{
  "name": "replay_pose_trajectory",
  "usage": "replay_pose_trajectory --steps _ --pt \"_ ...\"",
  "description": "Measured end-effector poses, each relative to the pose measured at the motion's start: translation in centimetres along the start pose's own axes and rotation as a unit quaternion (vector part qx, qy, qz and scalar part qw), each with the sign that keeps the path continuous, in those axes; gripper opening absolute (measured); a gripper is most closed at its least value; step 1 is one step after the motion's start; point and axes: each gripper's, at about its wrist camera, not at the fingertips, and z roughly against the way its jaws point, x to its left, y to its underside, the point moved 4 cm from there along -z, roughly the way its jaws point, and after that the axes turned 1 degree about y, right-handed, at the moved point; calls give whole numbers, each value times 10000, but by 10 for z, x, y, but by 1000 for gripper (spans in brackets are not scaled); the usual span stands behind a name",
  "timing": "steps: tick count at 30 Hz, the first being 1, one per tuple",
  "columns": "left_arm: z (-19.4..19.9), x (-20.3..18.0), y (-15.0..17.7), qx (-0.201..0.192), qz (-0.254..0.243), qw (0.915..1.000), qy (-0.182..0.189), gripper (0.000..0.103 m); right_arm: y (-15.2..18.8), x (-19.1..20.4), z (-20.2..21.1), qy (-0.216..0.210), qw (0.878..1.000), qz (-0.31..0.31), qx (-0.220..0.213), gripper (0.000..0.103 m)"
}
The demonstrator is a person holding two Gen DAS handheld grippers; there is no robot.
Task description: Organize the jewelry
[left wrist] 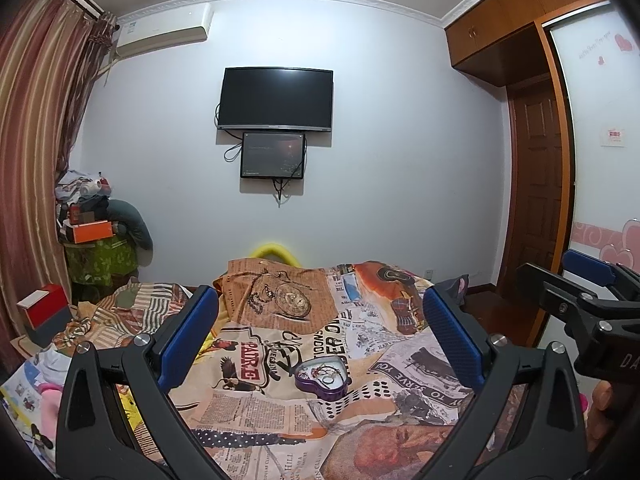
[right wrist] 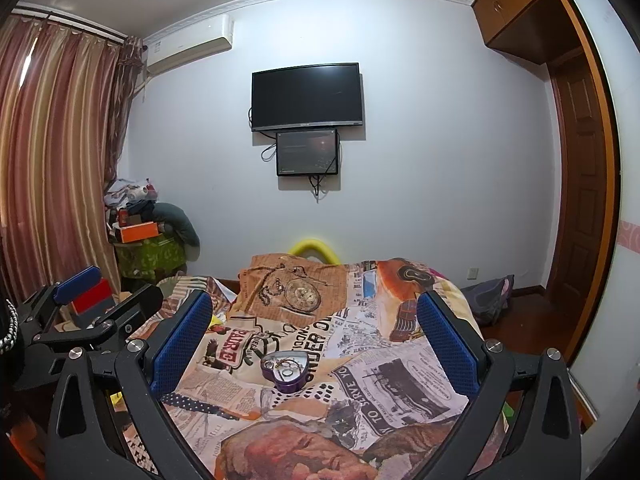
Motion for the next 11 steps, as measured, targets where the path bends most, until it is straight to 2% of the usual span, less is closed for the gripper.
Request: replay_pose_trajectory --steps 11 --pt "-14 3 7 145 16 9999 -13 103 4 0 -8 29 9999 -30 111 101"
